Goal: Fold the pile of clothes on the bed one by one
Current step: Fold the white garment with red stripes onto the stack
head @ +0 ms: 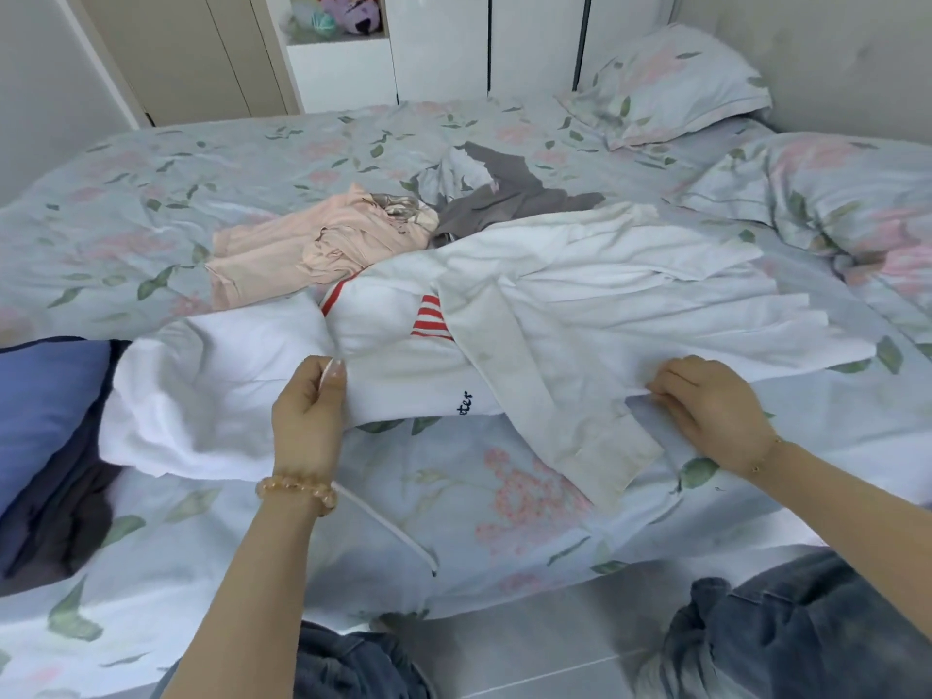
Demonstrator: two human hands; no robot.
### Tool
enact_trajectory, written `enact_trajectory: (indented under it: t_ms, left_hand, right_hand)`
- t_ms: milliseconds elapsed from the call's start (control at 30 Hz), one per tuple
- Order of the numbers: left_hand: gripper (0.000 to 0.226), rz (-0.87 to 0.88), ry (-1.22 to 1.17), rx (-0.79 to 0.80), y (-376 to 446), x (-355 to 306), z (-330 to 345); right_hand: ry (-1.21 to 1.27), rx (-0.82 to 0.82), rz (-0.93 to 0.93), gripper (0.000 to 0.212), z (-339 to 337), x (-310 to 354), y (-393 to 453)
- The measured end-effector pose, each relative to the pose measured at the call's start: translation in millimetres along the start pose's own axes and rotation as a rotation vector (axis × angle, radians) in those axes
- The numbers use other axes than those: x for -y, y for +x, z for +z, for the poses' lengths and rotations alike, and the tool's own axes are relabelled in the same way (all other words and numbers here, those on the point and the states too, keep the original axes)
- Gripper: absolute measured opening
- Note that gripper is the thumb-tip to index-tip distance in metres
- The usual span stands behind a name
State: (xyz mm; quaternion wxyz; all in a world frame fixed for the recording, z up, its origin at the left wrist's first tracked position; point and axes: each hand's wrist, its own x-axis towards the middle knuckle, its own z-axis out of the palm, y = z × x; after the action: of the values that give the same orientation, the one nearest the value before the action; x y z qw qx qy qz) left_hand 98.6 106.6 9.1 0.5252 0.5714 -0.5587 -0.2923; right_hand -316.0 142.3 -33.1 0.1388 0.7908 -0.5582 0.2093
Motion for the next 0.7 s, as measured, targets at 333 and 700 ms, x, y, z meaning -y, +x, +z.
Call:
enact_trajectory:
  t_ms: [333, 700]
  left_hand:
    - [0.038, -0.117, 0.884, 0.304, -9.0, 29.0, -12.8]
    - [0.057, 0.190, 0.511, 0.701, -3.8, 18.0, 65.8]
  right_hand:
    - [0.125, 0.166, 0.172, 0.021, -22.6, 21.0, -15.0]
    - [0.706, 0.538, 0.671, 0.024, -31.1, 42.0, 24.1]
